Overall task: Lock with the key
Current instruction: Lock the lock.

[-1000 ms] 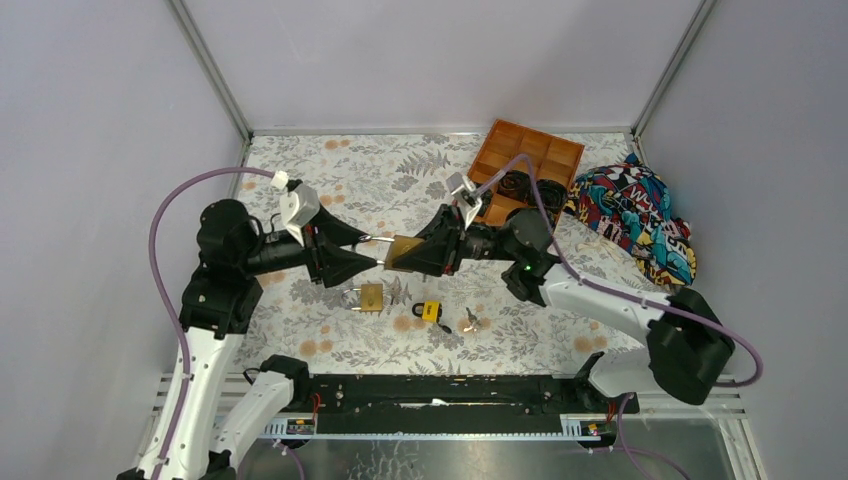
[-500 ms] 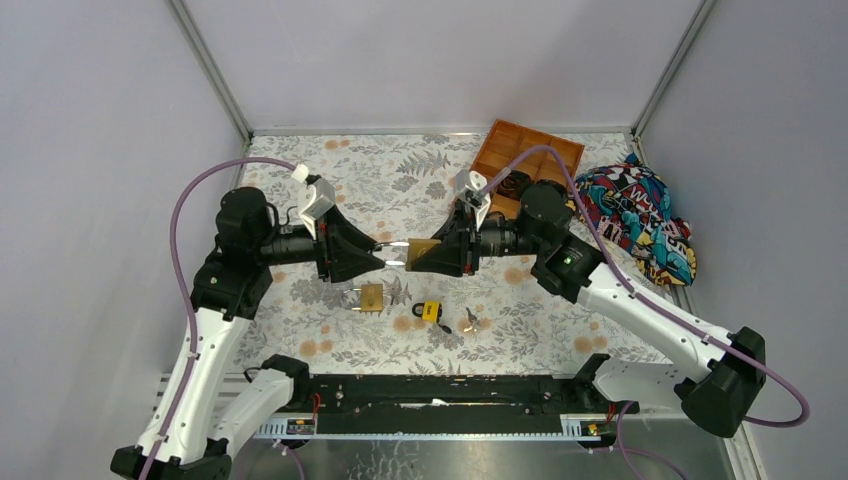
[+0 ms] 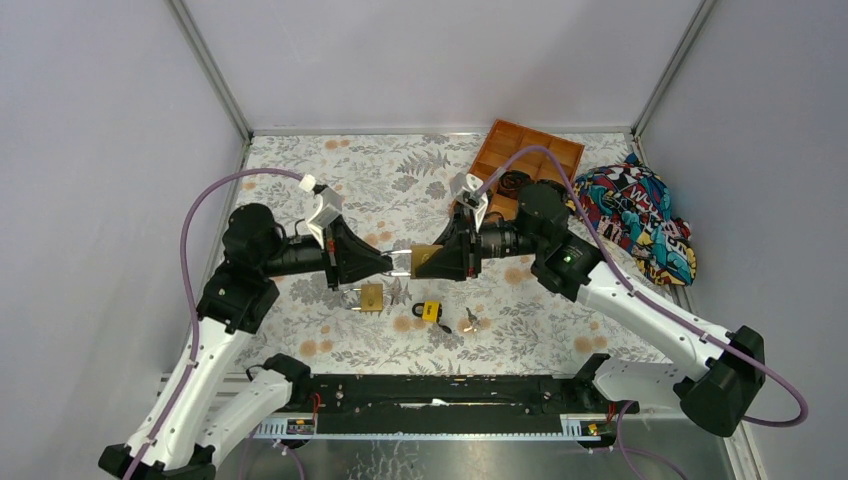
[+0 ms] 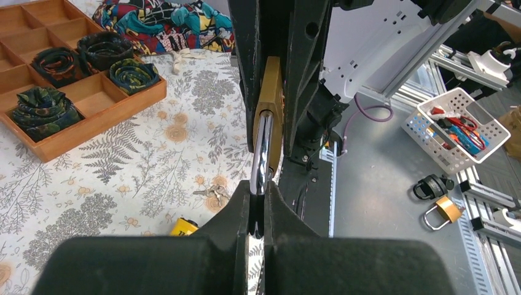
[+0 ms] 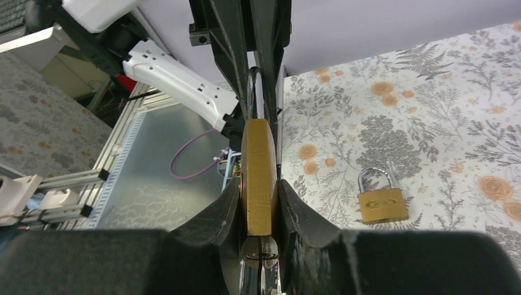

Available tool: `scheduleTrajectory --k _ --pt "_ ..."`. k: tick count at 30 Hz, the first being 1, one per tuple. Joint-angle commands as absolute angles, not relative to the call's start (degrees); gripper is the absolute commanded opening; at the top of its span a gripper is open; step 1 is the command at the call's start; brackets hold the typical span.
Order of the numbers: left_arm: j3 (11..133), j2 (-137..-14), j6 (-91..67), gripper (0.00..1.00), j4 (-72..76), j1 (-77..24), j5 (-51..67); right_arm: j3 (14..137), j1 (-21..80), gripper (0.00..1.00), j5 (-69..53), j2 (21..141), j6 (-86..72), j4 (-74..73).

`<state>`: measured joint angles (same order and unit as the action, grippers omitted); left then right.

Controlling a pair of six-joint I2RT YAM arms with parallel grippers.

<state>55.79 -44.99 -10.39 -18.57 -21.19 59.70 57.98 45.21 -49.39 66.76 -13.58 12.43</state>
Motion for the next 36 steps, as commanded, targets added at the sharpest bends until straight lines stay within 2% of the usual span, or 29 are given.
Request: scheduleTrajectory --k 1,5,8,11,16,23,29,33,36 --pt "51.8 -43.3 -17.2 0.0 -1.7 -27.2 55.8 59.6 46.7 0.0 -49.4 66.6 -19.5 30.1" --pt "53.4 -44.4 -13.8 0.0 -2.4 -28.1 53.9 60.2 46.8 0.0 -55.3 66.6 -20.1 29.8" --pt "54.1 -44.6 -9.7 0.0 -5.3 -28.1 57.1 61.2 46.8 0.0 -57.4 65.1 -16.7 25.0" --pt "54.9 -44.9 -9.7 0.0 -5.7 -28.5 54.7 62.8 46.9 0.0 -51.6 63.9 -13.1 19.4" --pt "49.7 -45.8 -23.4 0.0 9.1 -33.4 49.1 57.3 48.7 0.0 -42.3 63.8 -20.8 35.5" --pt "41.4 -50.7 -29.5 0.0 17.0 -40.7 40.5 56.7 49.7 0.0 -32.4 64.8 -21.7 35.7" --pt "45.0 -51.9 -29.2 0.0 26.0 -42.7 37.3 55.4 49.1 0.0 -29.4 65.3 -17.3 25.3" --pt "49.8 -51.4 -26.9 0.0 26.0 -42.7 36.0 48.4 45.8 0.0 -29.1 65.3 -19.8 29.5" --pt "49.9 -52.2 -28.1 0.0 27.1 -42.8 37.3 49.3 45.8 0.0 -30.8 68.2 -20.3 30.7"
